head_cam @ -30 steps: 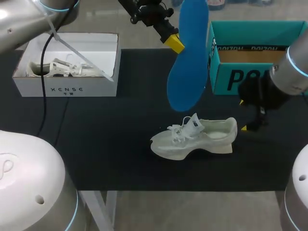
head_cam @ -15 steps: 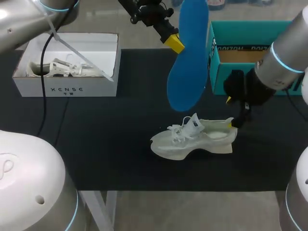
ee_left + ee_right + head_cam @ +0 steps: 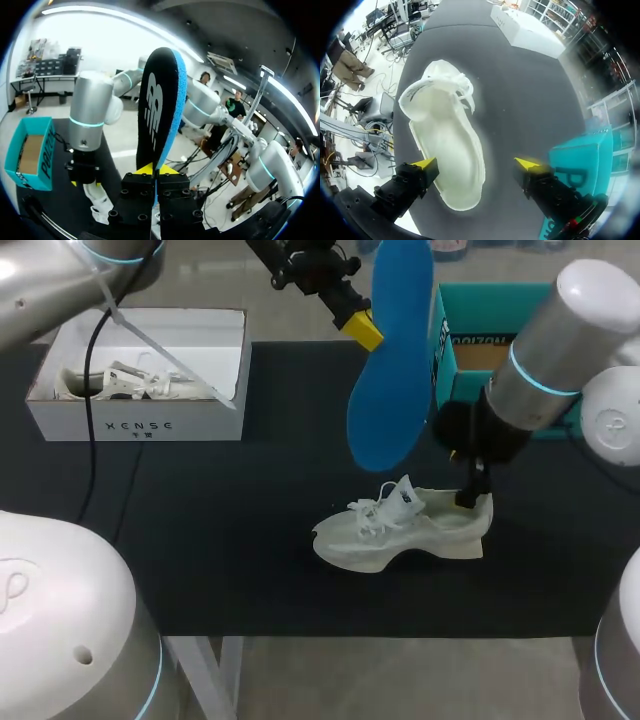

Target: Take the shoe out of the shoebox, open the shoe tongue, remove and reinsert the insole, then place the shoe into the shoebox

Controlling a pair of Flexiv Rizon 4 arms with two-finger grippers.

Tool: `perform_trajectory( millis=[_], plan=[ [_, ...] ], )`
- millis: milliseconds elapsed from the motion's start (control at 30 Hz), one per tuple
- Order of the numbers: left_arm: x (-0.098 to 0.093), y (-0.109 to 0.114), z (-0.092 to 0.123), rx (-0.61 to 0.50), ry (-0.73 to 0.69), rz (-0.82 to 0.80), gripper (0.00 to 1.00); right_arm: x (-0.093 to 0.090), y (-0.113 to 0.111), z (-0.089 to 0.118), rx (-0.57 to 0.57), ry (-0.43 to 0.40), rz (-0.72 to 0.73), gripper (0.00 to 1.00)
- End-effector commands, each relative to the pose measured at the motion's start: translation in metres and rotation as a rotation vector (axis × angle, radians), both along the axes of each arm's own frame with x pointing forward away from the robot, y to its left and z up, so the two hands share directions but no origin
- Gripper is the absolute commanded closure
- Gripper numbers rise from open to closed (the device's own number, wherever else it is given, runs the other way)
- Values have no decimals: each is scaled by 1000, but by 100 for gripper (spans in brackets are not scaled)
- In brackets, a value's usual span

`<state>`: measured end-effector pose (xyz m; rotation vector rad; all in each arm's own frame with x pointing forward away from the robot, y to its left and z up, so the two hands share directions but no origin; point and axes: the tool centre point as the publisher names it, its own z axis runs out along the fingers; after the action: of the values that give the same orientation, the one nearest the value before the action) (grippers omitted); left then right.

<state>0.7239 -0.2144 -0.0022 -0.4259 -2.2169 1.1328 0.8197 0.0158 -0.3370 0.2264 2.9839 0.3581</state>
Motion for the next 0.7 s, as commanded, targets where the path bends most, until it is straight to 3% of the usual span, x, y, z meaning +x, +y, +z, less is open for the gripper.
perform_trajectory(
  millis=[33, 500, 533, 600, 633, 700],
  plan=[
    [0, 0, 0, 0, -1, -1, 100, 5, 2, -19, -15, 6, -1, 0],
    [0, 0, 0, 0, -1, -1, 100, 10, 4, -51, -17, 44, 22, 0],
    [0, 0, 0, 0, -1, -1, 100, 10, 4, -53, -18, 49, 24, 4],
    [0, 0, 0, 0, -1, -1, 100, 11, 4, -55, -21, 58, 27, 75],
    [0, 0, 0, 0, -1, -1, 100, 11, 3, -56, -19, 61, 28, 100],
    [0, 0, 0, 0, -1, -1, 100, 11, 1, -57, -18, 64, 24, 100]
  ],
)
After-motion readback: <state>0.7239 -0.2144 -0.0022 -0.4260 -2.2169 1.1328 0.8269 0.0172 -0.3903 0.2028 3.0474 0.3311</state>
